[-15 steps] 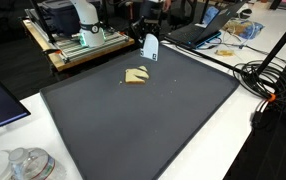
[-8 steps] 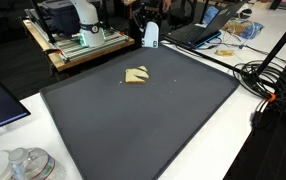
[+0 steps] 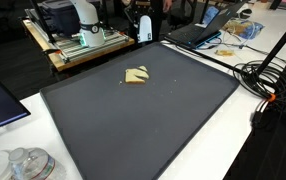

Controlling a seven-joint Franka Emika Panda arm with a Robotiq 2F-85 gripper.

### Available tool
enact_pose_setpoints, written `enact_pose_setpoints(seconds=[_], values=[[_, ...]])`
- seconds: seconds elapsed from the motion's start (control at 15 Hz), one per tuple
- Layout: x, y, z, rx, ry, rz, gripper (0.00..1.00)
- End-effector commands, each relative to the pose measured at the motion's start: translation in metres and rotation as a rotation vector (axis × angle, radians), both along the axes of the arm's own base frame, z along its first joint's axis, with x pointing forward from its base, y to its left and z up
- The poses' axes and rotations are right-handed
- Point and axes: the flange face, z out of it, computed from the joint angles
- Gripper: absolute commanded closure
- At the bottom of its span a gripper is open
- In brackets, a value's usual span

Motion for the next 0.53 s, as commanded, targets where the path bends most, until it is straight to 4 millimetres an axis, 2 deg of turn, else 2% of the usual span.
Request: enact_pose_setpoints(seconds=[0.0, 0.47], values=[[-0.031, -0.002, -0.001, 0.038, -0.083, 0.002, 0.99], [-0.057, -0.001, -0.032, 0.104, -0.161, 0.009, 0.99]])
